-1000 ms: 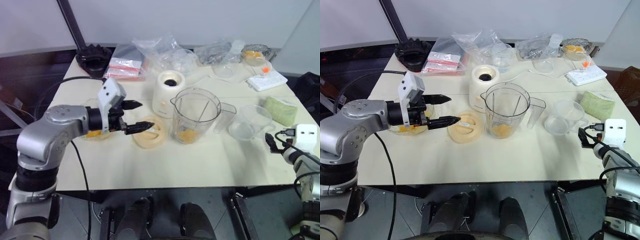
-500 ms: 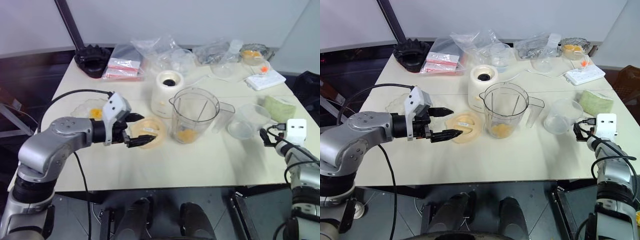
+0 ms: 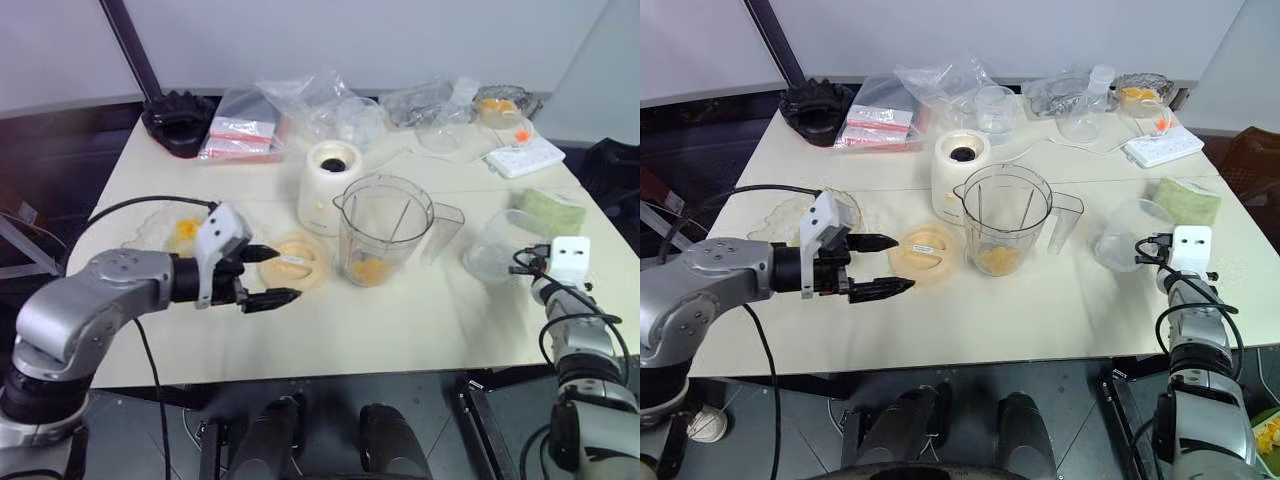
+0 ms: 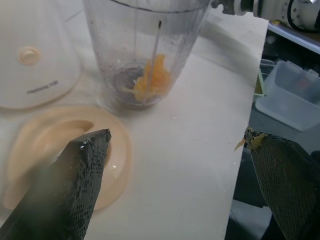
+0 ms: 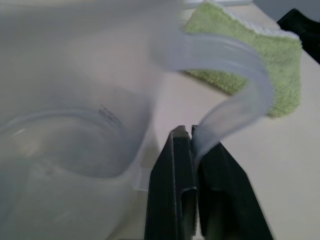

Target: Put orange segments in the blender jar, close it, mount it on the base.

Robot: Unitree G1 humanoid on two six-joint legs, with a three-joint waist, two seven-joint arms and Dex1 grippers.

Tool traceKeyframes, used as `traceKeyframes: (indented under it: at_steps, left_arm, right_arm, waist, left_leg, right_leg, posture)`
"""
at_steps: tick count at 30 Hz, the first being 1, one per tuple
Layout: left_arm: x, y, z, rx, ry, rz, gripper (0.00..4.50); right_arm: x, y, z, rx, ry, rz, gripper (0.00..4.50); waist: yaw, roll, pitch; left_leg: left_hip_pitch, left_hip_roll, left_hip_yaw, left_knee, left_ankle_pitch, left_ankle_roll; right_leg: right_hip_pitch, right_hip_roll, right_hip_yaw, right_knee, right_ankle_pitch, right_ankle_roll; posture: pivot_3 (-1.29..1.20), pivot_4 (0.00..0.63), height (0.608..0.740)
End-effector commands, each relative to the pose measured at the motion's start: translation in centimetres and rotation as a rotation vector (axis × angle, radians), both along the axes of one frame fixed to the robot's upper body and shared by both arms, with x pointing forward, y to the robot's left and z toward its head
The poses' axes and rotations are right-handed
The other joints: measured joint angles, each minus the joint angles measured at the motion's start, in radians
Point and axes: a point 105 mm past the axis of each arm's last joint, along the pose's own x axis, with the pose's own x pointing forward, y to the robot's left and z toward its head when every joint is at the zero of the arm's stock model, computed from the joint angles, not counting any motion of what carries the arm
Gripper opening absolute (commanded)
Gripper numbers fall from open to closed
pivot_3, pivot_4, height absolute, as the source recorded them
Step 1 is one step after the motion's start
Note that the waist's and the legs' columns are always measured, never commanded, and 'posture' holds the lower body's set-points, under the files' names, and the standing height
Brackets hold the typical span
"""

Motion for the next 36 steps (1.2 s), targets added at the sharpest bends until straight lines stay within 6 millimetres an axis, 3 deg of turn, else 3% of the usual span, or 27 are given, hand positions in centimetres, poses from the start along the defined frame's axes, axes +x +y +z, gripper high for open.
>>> traceKeyframes:
  at_steps: [1, 3, 5, 8, 12, 19, 24, 29, 36]
  left_arm:
    - [0.1, 0.4, 0.8, 0.005, -0.042, 0.015, 4.5]
    - [0.2, 0.6, 0.8, 0.008, -0.046, 0.022, 4.5]
    - [0.3, 0.9, 1.2, 0.002, -0.053, 0.028, 4.5]
    - [0.5, 1.4, 1.3, 0.022, -0.054, 0.035, 4.5]
    - [0.9, 1.5, 1.2, 0.028, -0.058, 0.035, 4.5]
    - [1.4, 1.4, 1.6, 0.016, -0.076, 0.035, 4.5]
    - [1.9, 1.6, 2.3, -0.035, -0.09, 0.056, 4.5]
    - [1.9, 1.5, 1.9, -0.036, -0.089, 0.063, 4.5]
    - [2.1, 1.3, 2.2, -0.077, -0.094, 0.083, 4.5]
  right_arm:
    - [0.7, 0.0, 1.5, -0.021, -0.043, 0.005, 0.04]
    - [1.0, 0.1, 2.2, -0.033, -0.062, 0.014, 0.04]
    - [1.8, 0.4, 5.3, -0.087, -0.138, 0.052, 0.04]
    - [3.1, 1.7, 11.7, -0.24, -0.237, 0.166, 0.04]
    - [3.8, 3.2, 17.1, -0.352, -0.301, 0.266, 0.04]
    - [4.1, 8.1, 23.0, -0.56, -0.352, 0.487, 0.04]
    - [4.2, 11.9, 25.2, -0.66, -0.387, 0.601, 0.04]
    - [3.6, 15.0, 25.9, -0.778, -0.406, 0.702, 0.04]
    - [3.5, 16.3, 26.2, -0.915, -0.419, 0.715, 0.04]
  waist:
    - [-0.001, 0.0, 0.0]
    - [-0.001, 0.0, 0.0]
    - [-0.002, 0.001, 0.0]
    - [-0.006, 0.008, 0.004]
    - [-0.004, 0.011, 0.006]
    - [0.0, 0.009, 0.007]
    - [0.0, 0.009, 0.007]
    - [0.001, 0.008, 0.007]
    - [0.001, 0.008, 0.007]
  left_leg:
    - [0.0, 0.0, 0.0, 0.0, 0.0, 0.0]
    - [0.0, 0.0, 0.0, 0.0, 0.0, 0.0]
    - [0.0, 0.0, 0.0, 0.0, 0.0, 0.0]
    - [0.0, 0.0, 0.001, 0.0, 0.0, 0.0]
    - [-0.001, 0.0, 0.004, -0.003, 0.001, 0.002]
    - [-0.001, 0.0, 0.004, -0.005, 0.001, 0.002]
    - [-0.001, 0.0, 0.004, -0.004, 0.0, 0.0]
    - [-0.001, 0.0, 0.004, -0.005, 0.0, 0.0]
    - [-0.001, 0.0, 0.004, -0.005, 0.0, 0.0]
  right_leg:
    - [0.0, 0.0, 0.0, 0.0, 0.0, 0.0]
    - [0.0, 0.0, 0.0, 0.0, 0.0, 0.0]
    - [0.0, 0.0, 0.0, 0.0, 0.0, 0.0]
    - [-0.002, 0.0, 0.002, 0.0, 0.0, 0.0]
    - [-0.005, 0.0, 0.005, 0.001, 0.0, 0.0]
    - [-0.005, 0.0, 0.005, 0.0, 0.0, 0.0]
    - [-0.006, 0.0, 0.005, 0.0, 0.0, 0.0]
    - [-0.006, 0.0, 0.005, 0.0, 0.002, 0.003]
    - [-0.006, 0.0, 0.005, 0.0, 0.002, 0.003]
  posture:
    - [0.0, 0.15, 0.74]
    - [0.0, 0.15, 0.74]
    - [0.0, 0.15, 0.74]
    - [0.0, 0.15, 0.74]
    - [0.0, 0.15, 0.74]
    - [0.0, 0.15, 0.74]
    - [0.0, 0.15, 0.74]
    - [0.0, 0.15, 0.74]
    - [0.0, 0.15, 0.74]
